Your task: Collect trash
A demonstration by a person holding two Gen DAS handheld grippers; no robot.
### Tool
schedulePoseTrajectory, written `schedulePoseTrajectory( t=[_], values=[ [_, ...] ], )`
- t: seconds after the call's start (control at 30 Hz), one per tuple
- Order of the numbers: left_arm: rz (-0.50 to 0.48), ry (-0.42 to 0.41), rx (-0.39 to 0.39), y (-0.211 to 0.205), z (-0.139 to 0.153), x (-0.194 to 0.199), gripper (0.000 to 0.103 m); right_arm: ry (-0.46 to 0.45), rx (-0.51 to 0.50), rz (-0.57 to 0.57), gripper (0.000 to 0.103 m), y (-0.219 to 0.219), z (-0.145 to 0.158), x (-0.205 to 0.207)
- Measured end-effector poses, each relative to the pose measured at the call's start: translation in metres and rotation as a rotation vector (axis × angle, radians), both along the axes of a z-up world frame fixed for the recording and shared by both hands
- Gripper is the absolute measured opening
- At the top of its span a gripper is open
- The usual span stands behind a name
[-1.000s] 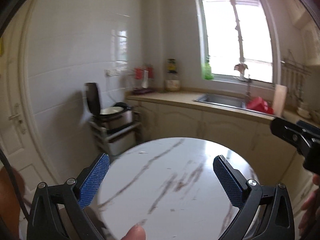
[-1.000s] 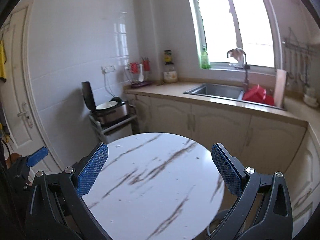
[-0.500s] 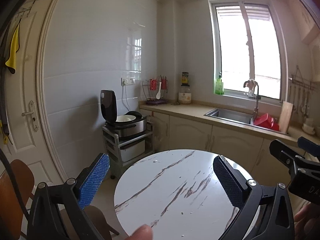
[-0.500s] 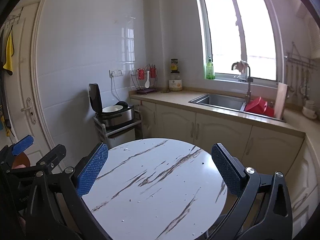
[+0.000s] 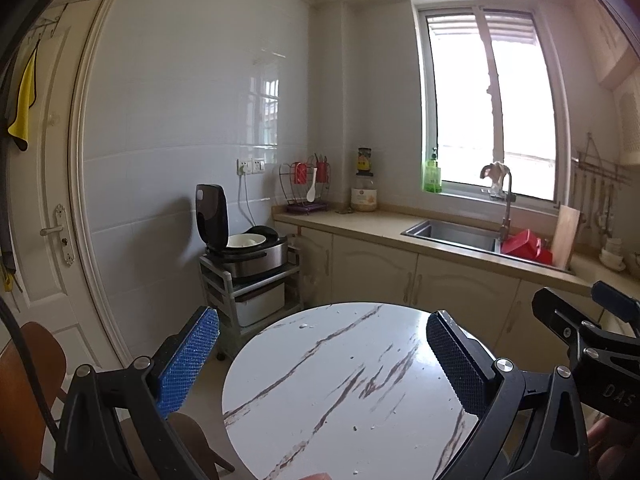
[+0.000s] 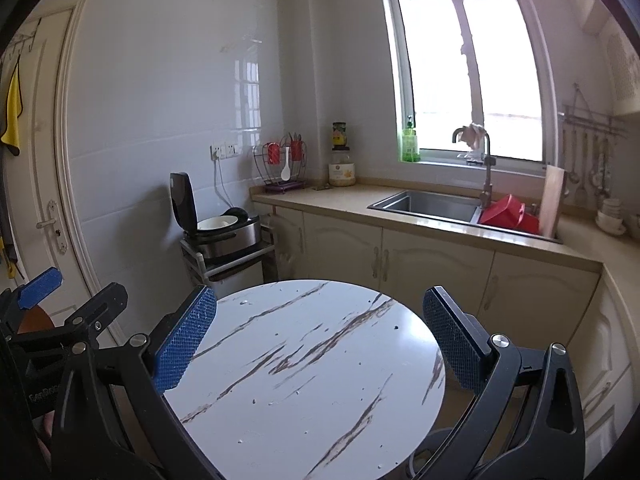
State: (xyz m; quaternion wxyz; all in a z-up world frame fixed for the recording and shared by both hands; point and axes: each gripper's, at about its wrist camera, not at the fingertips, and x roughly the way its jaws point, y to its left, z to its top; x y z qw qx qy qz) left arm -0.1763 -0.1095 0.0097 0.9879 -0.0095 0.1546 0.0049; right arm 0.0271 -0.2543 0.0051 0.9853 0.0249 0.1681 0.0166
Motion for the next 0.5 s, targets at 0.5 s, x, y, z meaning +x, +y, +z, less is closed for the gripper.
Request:
schedulePoseTrajectory(
  t=[0.5],
  values=[
    [-0.02, -0.007, -0.026, 0.014, 0.002, 0.012, 0.103, 0.011, 0.004, -0.017, 0.103, -0.007, -0.001, 0.002]
  ],
)
